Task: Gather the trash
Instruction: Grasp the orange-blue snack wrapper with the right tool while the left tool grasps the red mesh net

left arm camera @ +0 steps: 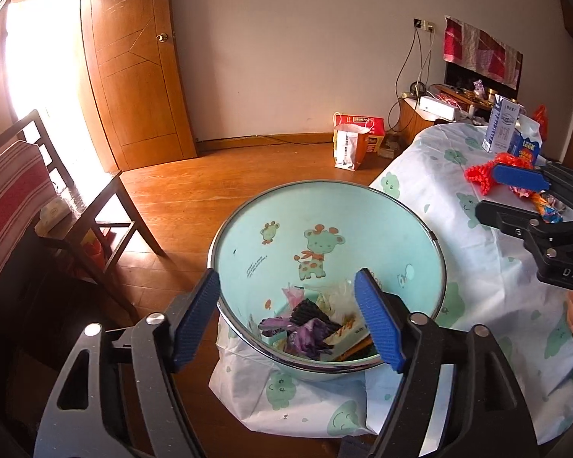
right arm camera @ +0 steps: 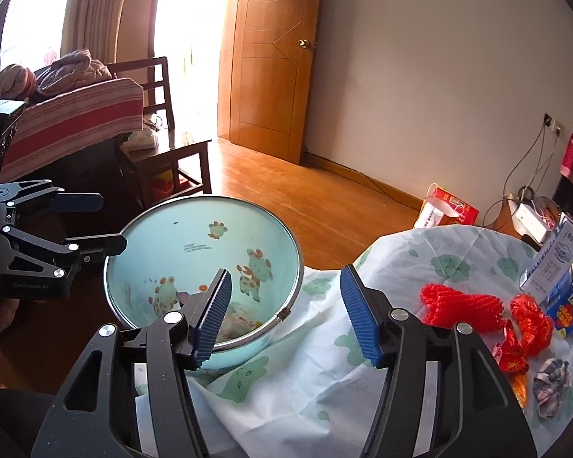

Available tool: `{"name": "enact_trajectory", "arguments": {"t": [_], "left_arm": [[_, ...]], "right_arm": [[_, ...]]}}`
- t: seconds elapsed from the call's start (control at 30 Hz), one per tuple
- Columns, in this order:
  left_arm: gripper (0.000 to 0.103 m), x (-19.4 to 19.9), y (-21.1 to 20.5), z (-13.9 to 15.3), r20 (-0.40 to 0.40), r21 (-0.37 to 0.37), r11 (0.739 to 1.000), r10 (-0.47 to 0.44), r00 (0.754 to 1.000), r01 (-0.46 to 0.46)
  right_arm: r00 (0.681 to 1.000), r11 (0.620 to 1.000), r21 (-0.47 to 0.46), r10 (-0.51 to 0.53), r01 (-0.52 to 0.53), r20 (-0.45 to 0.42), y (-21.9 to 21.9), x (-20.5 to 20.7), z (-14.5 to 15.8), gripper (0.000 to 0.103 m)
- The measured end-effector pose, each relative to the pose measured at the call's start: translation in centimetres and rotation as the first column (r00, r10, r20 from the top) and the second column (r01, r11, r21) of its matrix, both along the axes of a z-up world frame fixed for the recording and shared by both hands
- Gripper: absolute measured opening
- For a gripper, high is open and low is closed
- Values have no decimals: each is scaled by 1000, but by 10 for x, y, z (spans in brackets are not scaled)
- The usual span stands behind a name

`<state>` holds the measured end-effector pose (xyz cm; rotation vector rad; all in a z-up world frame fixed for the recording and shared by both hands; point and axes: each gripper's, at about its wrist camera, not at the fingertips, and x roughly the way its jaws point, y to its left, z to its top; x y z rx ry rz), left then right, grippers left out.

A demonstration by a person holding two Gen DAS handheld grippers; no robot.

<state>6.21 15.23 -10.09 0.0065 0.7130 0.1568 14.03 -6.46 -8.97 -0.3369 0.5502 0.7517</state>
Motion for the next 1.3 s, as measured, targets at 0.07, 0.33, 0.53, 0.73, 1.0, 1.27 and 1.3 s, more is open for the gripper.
{"name": "enact_trajectory", "arguments": {"t": [0.07, 0.33, 0.53, 0.73, 1.0, 1.27, 1.3], "left_arm": [[76, 2, -2, -4, -13, -7, 1000, -2, 1000, 2], [76, 14, -32, -17, -51, -3, 999, -54, 997, 54], [77, 34, -62, -16, -39, -1, 996, -87, 995, 87], [77, 59, -91, -13, -23, -4, 992, -130, 991, 130], [77, 81, -115, -10, -26, -12, 985, -174, 984, 173], [77, 102, -149, 1, -17, -2, 971, -241, 970, 241], [77, 107, -156, 2, -18, 0, 968, -252, 968, 252]], "right_arm": [[999, 999, -6, -32, 32, 1, -11, -2, 1, 61], [960, 960, -23, -279, 278, -24, -112, 1, 2, 66], [861, 867, -17, -497, 499, -108, -184, 29, -8, 69], [829, 853, -20, -512, 522, -226, -205, 53, -25, 69], [803, 870, -52, -474, 490, -360, -204, 71, -42, 27], [833, 855, 45, -489, 516, -258, -230, 41, -9, 23], [830, 847, 54, -503, 529, -242, -237, 38, -4, 23]]}}
